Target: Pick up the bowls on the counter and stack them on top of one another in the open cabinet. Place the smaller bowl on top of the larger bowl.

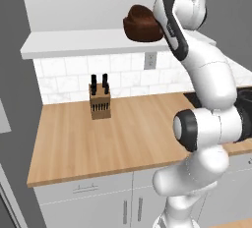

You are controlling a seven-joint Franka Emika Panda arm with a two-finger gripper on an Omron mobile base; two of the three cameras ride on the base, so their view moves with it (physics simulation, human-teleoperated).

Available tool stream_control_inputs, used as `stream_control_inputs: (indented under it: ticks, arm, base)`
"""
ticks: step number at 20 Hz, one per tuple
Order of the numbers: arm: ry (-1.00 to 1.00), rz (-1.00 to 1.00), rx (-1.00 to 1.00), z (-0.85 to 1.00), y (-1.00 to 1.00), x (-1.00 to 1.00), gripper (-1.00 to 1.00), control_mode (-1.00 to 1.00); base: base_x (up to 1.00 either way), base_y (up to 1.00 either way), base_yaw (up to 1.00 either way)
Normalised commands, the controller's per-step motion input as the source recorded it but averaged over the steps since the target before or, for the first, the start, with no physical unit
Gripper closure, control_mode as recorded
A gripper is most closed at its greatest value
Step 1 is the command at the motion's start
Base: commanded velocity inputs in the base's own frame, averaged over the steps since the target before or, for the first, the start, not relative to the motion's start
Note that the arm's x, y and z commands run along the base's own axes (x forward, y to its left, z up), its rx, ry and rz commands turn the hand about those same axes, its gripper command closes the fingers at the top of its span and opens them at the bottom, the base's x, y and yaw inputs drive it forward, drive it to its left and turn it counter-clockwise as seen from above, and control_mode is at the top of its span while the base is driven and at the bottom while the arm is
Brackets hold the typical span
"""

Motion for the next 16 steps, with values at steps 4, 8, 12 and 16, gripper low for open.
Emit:
stream_control_inputs:
  ticks: [4,8,12,16]
  arm:
    - [-0.44,-0.04,0.11,-0.76,-0.57,-1.00,-1.00,-1.00]
    - [-0.13,0.00,-0.01,-1.00,-0.66,-1.00,-1.00,-1.00]
    - [0.00,0.00,-0.21,-1.00,-0.13,-1.00,-1.00,-1.00]
    - [0.09,0.00,-0.28,-1.00,0.00,-1.00,-1.00,-1.00]
  base:
    - [0.00,0.00,0.00]
    - [0.00,0.00,0.00]
    - [0.00,0.00,0.00]
    - [0.00,0.00,0.00]
